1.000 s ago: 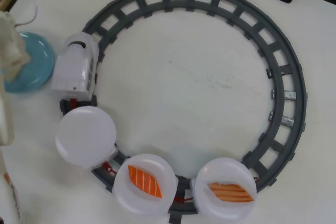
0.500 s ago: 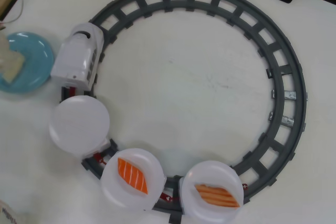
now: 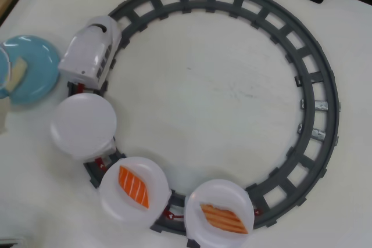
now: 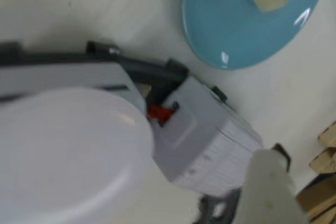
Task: Pick up the sushi from the Shinkansen and put it on the blue dish
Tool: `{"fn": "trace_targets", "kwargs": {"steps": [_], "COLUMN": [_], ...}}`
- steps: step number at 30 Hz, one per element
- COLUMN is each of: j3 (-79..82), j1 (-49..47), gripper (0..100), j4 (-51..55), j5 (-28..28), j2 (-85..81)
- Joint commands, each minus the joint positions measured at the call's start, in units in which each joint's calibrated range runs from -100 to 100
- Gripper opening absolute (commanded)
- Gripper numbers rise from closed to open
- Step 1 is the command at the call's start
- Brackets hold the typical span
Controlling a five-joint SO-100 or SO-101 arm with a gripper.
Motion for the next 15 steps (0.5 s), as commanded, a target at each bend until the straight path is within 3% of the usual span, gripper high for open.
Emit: {"fn": "trace_targets", "kwargs": {"steps": [1, 15], "j3": [12.97, 24.69], "j1": [1.18, 0.39], "gripper": [21, 21], "j4": [-8.53, -17.7], "j5": [-2.36, -5.55], "j2": [-8.07, -12.71]}}
